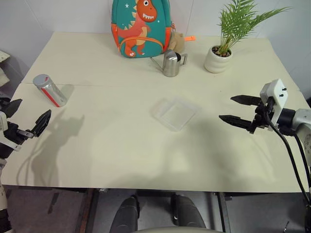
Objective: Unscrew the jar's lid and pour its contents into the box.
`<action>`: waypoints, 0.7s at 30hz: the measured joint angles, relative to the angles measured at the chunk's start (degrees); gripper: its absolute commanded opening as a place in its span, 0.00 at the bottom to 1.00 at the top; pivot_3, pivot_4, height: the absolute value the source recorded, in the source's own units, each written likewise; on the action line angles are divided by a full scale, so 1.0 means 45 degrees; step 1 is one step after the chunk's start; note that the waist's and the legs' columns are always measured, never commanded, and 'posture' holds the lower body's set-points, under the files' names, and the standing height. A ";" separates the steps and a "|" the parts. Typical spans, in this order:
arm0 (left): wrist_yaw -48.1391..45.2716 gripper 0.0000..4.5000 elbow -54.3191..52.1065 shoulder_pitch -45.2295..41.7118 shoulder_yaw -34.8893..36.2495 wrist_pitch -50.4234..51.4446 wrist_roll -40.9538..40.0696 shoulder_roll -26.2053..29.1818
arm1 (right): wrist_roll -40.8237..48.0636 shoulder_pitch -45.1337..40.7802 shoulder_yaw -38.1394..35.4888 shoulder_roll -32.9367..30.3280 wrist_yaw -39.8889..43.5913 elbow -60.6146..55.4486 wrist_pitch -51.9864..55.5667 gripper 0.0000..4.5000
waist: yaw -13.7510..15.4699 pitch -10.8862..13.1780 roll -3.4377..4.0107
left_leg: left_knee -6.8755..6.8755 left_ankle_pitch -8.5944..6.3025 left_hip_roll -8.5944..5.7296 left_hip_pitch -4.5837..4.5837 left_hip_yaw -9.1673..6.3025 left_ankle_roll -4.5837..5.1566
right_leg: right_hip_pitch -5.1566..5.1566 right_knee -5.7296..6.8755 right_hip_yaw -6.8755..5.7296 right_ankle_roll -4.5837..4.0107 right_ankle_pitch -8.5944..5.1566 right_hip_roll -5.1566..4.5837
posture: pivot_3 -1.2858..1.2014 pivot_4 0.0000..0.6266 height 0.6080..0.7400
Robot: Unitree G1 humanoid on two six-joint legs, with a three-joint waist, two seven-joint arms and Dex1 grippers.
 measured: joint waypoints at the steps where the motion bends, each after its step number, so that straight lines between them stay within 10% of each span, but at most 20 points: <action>1: -0.0001 0.99 0.0001 -0.0001 -0.0045 0.0000 0.0000 -0.0003 | 0.0027 0.0005 0.0000 0.0000 -0.0002 -0.0051 0.0002 1.00 | 0.0000 0.0000 0.0000 | 0.0002 0.0000 0.0000 -0.0001 0.0002 0.0000 | 0.0000 -0.0001 0.0003 0.0002 0.0001 0.0000 | 0.52 0.24 1.00; 21: 0.4370 0.99 -0.0401 -0.1223 -0.0520 0.0637 0.0935 -0.1890 | 0.1334 -0.0929 0.0936 0.0962 0.1016 -0.1100 -0.0096 1.00 | 0.0025 -0.0003 -0.0006 | 0.0093 -0.0016 0.0007 0.0000 0.0032 0.0006 | 0.0016 0.0009 0.0037 0.0022 0.0050 0.0014 | 0.52 0.24 1.00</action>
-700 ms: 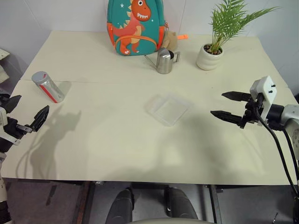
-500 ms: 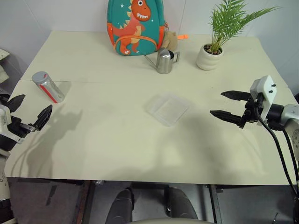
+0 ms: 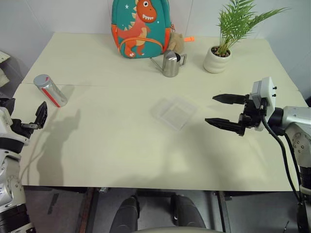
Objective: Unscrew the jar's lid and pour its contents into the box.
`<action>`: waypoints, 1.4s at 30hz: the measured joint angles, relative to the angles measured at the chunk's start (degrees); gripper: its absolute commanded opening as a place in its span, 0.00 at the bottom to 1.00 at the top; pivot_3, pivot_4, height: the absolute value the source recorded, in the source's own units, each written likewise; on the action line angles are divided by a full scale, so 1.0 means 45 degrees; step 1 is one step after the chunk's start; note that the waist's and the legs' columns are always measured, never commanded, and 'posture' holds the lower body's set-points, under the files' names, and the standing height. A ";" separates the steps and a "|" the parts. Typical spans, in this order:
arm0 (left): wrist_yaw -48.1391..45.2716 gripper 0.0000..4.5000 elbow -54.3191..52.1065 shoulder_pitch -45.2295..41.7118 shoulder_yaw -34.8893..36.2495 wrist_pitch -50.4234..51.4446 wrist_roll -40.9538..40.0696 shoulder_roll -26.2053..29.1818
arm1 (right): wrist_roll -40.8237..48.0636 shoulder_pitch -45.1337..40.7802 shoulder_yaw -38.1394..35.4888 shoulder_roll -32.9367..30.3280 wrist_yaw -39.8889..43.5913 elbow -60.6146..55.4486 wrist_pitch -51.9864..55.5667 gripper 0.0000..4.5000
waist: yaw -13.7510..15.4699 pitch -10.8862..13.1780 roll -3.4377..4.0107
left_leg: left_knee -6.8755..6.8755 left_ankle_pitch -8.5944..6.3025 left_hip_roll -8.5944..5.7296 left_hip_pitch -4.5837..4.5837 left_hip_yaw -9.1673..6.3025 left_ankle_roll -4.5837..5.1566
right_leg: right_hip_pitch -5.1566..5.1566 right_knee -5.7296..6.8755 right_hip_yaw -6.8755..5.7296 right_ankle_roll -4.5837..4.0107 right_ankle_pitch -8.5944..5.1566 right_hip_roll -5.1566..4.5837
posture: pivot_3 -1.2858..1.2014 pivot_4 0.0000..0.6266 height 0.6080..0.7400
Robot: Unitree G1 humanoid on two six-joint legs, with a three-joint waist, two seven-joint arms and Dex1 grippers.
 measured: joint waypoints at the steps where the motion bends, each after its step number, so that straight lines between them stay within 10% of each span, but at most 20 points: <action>1: 0.0350 0.99 0.0083 -0.0276 -0.0136 0.0055 0.0143 -0.0194 | -0.0050 -0.0230 0.0124 0.0167 -0.0004 0.0136 -0.0065 1.00 | 0.0002 0.0000 0.0000 | 0.0002 0.0003 -0.0001 0.0001 0.0002 0.0001 | 0.0000 0.0000 0.0003 0.0001 0.0007 0.0000 | 0.52 0.24 1.00; 42: 0.1532 0.99 1.3129 -0.8393 -0.2838 -0.4737 0.2470 0.0246 | -0.1302 -0.2063 0.1559 0.2090 0.0060 0.2280 -0.1639 1.00 | 0.0240 -0.0010 -0.0019 | 0.0004 -0.0003 0.0030 -0.0012 0.0061 -0.0014 | -0.0035 -0.0011 0.0021 0.0010 0.0030 0.0036 | 0.52 0.24 1.00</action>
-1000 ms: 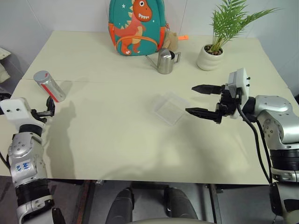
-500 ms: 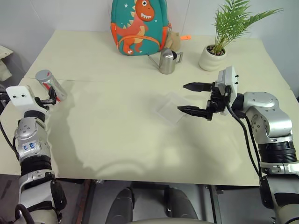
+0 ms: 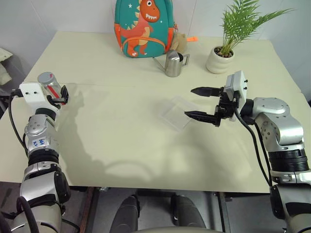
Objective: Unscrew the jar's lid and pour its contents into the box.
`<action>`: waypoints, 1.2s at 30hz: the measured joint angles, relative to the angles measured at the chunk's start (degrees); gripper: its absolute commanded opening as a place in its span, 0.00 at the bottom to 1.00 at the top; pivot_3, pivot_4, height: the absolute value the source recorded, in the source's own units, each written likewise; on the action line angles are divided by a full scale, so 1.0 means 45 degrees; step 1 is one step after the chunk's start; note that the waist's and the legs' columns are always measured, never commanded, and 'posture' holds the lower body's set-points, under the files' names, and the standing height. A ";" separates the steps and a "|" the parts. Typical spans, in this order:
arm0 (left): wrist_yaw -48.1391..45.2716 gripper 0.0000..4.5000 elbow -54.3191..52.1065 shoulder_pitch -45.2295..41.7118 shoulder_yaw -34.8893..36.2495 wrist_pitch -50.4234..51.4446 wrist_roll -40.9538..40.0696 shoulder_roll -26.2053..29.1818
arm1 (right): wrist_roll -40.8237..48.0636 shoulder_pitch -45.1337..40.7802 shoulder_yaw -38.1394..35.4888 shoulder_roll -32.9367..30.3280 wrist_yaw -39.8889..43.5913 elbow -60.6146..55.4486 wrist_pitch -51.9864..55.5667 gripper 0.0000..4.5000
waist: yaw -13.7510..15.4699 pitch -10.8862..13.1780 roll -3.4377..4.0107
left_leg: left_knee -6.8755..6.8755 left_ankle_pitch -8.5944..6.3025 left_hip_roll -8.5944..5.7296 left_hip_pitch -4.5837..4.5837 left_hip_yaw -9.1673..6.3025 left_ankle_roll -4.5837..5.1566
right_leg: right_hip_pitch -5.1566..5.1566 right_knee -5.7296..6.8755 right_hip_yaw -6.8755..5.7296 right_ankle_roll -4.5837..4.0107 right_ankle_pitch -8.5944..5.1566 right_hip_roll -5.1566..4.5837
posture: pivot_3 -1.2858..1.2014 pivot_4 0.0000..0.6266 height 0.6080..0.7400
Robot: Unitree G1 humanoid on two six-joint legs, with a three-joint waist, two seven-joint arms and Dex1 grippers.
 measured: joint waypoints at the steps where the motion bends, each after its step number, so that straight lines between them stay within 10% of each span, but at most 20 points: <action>1: 0.0010 0.99 0.0230 -0.0089 0.0000 -0.0106 0.0000 0.0001 | -0.0003 -0.0001 0.0000 0.0000 -0.0036 0.0000 -0.0001 1.00 | 0.0000 0.0000 0.0000 | -0.0001 0.0000 0.0000 0.0001 0.0000 0.0000 | 0.0000 -0.0001 0.0000 0.0000 0.0000 0.0000 | 0.52 0.24 1.00; 10: 0.0256 0.99 0.1394 -0.0767 -0.0040 -0.0610 0.0032 0.0076 | -0.0147 -0.0013 0.0003 0.0003 -0.0140 0.0035 -0.0018 1.00 | 0.0004 0.0000 -0.0001 | -0.0001 0.0000 0.0001 -0.0001 0.0002 0.0000 | -0.0002 0.0001 -0.0001 0.0001 0.0000 0.0001 | 0.52 0.24 1.00; 20: 0.0048 0.43 0.2112 -0.1227 -0.0248 -0.0872 0.0140 0.0179 | -0.0294 -0.0057 0.0004 0.0039 -0.0319 0.0136 -0.0252 1.00 | 0.0006 0.0000 -0.0001 | -0.0002 0.0000 -0.0001 -0.0001 0.0005 0.0000 | -0.0002 0.0000 -0.0001 0.0001 0.0001 0.0000 | 0.52 0.24 1.00; 36: -0.2541 0.43 -0.0699 0.0430 -0.0312 -0.0819 -0.0800 -0.0380 | -0.0265 -0.0053 0.0002 0.0036 -0.0670 -0.0337 -0.0169 1.00 | 0.0002 0.0000 0.0000 | -0.0003 -0.0003 0.0006 -0.0008 0.0011 -0.0006 | -0.0002 0.0035 0.0001 0.0001 0.0000 -0.0001 | 0.52 0.24 1.00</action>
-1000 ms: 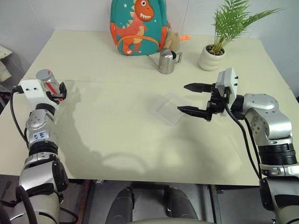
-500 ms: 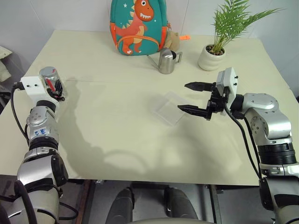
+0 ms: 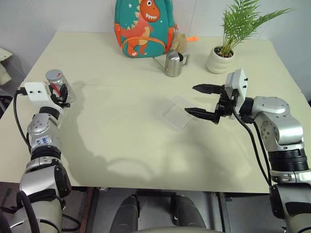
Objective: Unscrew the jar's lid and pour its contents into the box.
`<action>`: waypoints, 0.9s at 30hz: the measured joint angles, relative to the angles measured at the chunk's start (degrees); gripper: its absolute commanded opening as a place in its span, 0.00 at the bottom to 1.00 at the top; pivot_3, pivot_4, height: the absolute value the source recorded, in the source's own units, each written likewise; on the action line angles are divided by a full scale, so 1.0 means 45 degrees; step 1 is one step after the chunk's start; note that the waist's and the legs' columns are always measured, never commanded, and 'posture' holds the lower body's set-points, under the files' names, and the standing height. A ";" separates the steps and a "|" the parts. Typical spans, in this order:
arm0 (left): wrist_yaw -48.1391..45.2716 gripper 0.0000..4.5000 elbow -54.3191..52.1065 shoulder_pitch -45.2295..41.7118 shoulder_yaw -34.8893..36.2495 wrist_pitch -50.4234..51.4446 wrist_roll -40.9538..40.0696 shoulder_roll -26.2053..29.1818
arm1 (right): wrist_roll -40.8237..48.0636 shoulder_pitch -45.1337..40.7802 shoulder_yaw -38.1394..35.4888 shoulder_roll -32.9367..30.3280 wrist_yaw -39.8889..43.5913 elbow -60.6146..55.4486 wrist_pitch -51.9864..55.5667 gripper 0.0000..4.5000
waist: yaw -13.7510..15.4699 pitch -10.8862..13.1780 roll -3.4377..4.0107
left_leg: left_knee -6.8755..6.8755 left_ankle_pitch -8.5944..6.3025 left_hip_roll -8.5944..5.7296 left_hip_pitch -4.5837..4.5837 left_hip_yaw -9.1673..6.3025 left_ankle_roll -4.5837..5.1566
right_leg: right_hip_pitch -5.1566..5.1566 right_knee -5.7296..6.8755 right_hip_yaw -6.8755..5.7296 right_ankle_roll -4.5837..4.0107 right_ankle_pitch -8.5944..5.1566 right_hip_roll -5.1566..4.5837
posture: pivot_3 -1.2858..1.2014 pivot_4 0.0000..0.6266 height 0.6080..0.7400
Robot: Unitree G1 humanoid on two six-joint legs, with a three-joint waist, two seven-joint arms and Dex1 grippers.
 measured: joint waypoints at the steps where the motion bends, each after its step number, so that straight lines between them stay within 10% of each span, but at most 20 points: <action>1: -0.0456 0.43 -0.0879 0.0436 -0.0103 0.0283 -0.0230 -0.0170 | 0.0022 -0.0002 0.0001 0.0001 -0.0018 -0.0160 0.0038 1.00 | 0.0000 0.0000 0.0000 | 0.0001 0.0000 0.0001 -0.0003 0.0000 0.0000 | 0.0000 -0.0002 0.0000 0.0000 0.0000 0.0000 | 0.52 0.24 1.00; 13: -0.4142 0.43 -1.0756 0.4275 -0.1747 0.5991 -0.2948 -0.0211 | 0.0603 0.0132 0.0000 0.0476 -0.1408 -0.2560 0.1415 1.00 | -0.0011 0.0001 0.0002 | 0.0006 -0.0005 0.0034 0.0013 0.0003 -0.0004 | -0.0002 -0.0035 0.0023 -0.0027 0.0004 0.0031 | 0.52 0.24 1.00; 27: -0.6910 0.43 -1.3161 0.3367 -0.3563 0.9877 -0.4430 0.0549 | 0.2094 0.0170 0.0048 0.2076 -0.6127 -0.7199 0.5530 1.00 | -0.0008 0.0002 0.0005 | -0.0001 -0.0008 0.0053 0.0011 0.0004 0.0000 | -0.0006 -0.0049 0.0041 -0.0045 0.0002 0.0058 | 0.52 0.24 1.00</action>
